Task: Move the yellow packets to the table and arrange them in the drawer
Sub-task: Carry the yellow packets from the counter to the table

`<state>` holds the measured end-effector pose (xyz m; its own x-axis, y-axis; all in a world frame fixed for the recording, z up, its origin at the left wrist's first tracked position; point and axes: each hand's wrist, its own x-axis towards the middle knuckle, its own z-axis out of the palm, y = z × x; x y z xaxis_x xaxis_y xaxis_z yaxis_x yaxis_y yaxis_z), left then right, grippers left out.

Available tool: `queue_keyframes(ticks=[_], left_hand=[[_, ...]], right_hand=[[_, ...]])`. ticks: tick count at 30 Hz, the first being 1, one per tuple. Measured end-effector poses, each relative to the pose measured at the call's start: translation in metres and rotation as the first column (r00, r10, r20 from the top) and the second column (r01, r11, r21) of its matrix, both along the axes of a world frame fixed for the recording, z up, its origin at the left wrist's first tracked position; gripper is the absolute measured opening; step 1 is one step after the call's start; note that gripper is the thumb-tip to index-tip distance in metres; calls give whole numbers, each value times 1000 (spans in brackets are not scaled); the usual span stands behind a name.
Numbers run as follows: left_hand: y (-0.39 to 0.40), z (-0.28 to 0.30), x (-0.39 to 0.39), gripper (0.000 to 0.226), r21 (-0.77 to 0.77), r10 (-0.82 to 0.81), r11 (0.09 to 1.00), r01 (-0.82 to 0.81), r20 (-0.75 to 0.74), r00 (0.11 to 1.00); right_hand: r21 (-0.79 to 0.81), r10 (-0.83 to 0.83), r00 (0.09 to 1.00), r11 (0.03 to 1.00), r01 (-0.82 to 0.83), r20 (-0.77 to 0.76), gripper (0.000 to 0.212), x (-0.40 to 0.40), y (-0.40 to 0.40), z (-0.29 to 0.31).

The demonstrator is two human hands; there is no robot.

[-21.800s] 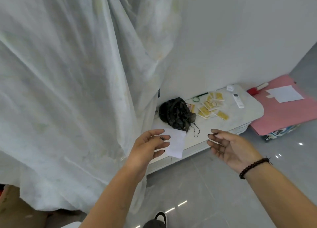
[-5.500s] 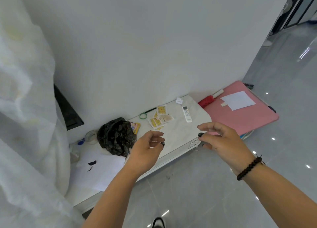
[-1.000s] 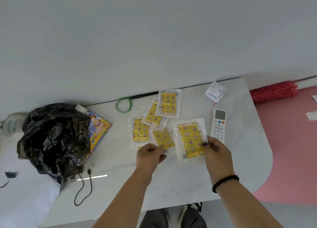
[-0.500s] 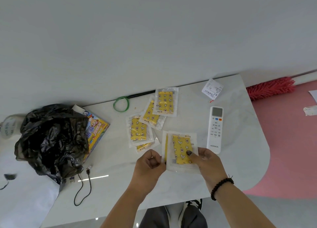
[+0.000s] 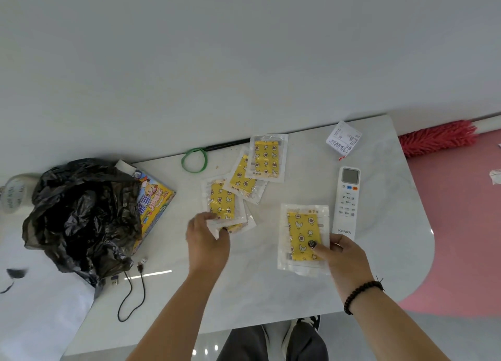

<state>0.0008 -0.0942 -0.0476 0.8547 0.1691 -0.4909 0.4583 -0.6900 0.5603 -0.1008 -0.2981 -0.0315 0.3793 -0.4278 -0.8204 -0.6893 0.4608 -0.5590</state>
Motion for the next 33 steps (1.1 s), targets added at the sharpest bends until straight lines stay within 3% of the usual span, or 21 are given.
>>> queue_keyframes(ticks=[4,7,13,20,26,33], left_hand=[[1,-17,29,68,106,206,976,-192,-143,968],[-2,-20,39,77,113,261,964,-242,-206,943],[-7,-26,43,43,95,253,967,-235,-328,910],[-11,-17,21,14,-139,317,917,-374,-315,894],[-1,31,-8,17,-370,428,747,-552,-368,825],[25,135,-16,14,-467,419,735,-492,-258,871]], right_hand=[[8,-3,1000,1000,3,-5,24,-5,-4,-3],[-29,60,998,998,-60,-4,19,-7,-5,-4],[-83,175,983,980,-178,-47,19,-10,-6,-8],[-97,181,982,978,-185,-48,16,-9,-3,-3],[-35,100,994,995,-98,51,8,-2,7,27],[153,13,970,987,-52,244,16,19,26,128]])
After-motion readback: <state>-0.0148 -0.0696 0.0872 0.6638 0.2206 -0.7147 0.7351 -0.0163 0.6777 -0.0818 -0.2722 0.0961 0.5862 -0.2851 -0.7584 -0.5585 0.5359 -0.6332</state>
